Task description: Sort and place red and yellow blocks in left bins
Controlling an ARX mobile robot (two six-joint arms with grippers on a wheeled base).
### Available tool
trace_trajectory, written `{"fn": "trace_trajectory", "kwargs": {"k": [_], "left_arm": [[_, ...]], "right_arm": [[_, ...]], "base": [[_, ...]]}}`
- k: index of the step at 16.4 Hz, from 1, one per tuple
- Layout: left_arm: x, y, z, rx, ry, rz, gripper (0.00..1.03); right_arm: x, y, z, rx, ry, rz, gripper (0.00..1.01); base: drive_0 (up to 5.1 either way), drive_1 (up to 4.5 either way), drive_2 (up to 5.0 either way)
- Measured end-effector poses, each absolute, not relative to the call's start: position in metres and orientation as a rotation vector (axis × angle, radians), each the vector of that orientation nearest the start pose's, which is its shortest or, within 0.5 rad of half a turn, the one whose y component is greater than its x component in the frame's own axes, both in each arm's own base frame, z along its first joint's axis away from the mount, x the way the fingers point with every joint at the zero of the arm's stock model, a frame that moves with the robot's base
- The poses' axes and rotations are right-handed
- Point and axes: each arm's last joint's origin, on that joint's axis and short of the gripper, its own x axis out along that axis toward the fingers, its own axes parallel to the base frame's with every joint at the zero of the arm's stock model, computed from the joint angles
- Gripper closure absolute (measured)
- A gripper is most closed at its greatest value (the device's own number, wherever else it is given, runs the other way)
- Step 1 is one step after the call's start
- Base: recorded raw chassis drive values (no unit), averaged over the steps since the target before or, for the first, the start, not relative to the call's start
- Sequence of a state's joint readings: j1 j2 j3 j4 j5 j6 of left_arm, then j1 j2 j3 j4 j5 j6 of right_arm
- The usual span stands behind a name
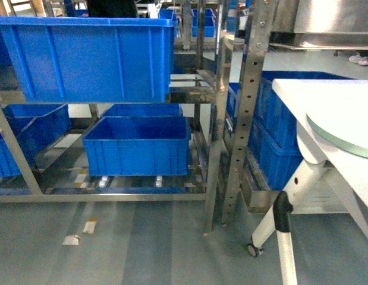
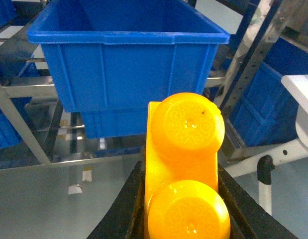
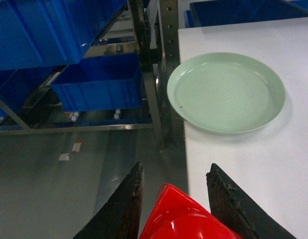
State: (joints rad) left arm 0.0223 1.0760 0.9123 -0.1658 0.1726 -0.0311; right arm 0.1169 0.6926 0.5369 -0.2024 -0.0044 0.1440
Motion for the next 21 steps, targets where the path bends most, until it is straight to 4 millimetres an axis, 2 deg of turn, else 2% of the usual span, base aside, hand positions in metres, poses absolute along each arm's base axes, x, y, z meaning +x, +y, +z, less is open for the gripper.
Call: {"fn": "trace_trajectory", "kwargs": {"k": [21], "left_arm": [[0.237, 0.0003, 0.3241, -0.07, 0.331, -0.143, 0.76]], "right_arm": [[0.1577, 0.0187, 0.2578, 0.122, 0.374, 0.094, 0.68]], "base": [[-4.9, 1.2, 3.4]]}}
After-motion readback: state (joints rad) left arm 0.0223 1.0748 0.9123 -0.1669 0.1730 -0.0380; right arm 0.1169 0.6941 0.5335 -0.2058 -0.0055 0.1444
